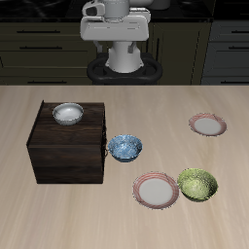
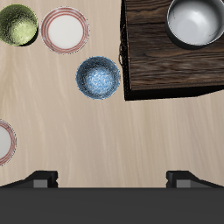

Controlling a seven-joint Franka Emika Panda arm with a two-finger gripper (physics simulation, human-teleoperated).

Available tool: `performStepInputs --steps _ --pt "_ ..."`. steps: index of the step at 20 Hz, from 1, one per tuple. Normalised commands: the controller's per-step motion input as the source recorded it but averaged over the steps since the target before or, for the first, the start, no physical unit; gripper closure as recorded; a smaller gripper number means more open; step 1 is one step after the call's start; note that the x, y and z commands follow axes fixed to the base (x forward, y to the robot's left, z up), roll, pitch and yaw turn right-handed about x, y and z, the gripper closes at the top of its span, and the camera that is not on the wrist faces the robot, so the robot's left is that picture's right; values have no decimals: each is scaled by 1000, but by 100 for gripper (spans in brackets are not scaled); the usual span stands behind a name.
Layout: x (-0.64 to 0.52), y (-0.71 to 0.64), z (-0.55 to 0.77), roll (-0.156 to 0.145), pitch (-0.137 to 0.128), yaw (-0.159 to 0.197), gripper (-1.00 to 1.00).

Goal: Place the white bowl on the plate next to the green bowl

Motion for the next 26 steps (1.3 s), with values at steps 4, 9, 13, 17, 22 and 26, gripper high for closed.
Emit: performStepInputs --steps 4,9,13,17,22,26 --pt "168 -140 67 14 10 -21 -100" --pt "274 -217 -4 9 22 -18 -100" --pt "148 -166 82 -32 -8 0 -100" --pt "376 -523 260 -56 -7 -23 -100" --pt "262 -215 110 -16 9 -21 -100" --pt "290 -111 91 0 10 -8 -100"
